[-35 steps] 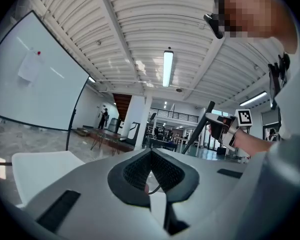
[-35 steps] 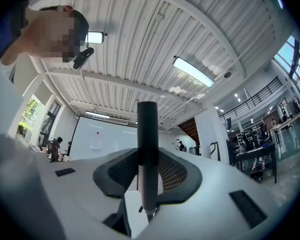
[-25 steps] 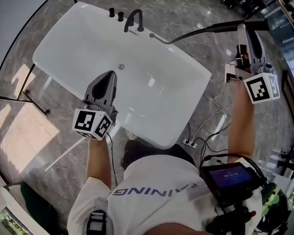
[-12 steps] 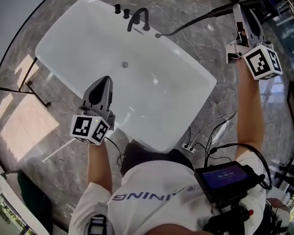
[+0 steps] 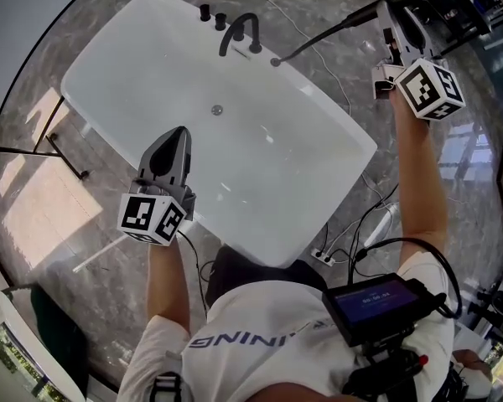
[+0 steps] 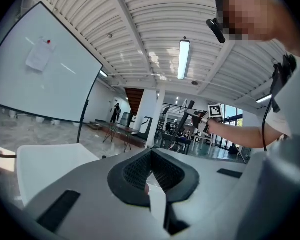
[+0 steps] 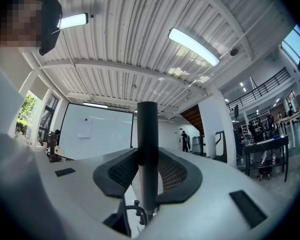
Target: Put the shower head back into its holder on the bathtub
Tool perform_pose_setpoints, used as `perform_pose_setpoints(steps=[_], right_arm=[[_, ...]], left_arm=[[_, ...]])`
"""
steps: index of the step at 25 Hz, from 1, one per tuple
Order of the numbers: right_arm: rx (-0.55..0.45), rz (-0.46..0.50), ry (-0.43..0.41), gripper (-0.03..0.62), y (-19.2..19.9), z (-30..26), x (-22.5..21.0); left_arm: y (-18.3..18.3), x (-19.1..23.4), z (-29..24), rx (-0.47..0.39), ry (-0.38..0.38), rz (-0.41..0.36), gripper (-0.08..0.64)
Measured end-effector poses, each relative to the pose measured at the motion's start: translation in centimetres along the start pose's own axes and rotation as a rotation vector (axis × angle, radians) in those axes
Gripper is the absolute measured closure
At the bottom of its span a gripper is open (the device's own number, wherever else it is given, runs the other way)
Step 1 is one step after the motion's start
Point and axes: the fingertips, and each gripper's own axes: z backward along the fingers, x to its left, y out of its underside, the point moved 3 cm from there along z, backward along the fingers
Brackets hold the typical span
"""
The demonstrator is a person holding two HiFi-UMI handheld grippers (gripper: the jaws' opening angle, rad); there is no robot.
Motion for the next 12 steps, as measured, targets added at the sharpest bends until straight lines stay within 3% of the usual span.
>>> perform_pose_setpoints(steps=[12], right_arm=[[0.083, 0.003, -0.031, 0.469, 9.1, -4.7, -0.7]], left_arm=[[1.7, 0.4, -9.1, 0.026, 0.079, -0.011, 0.546]])
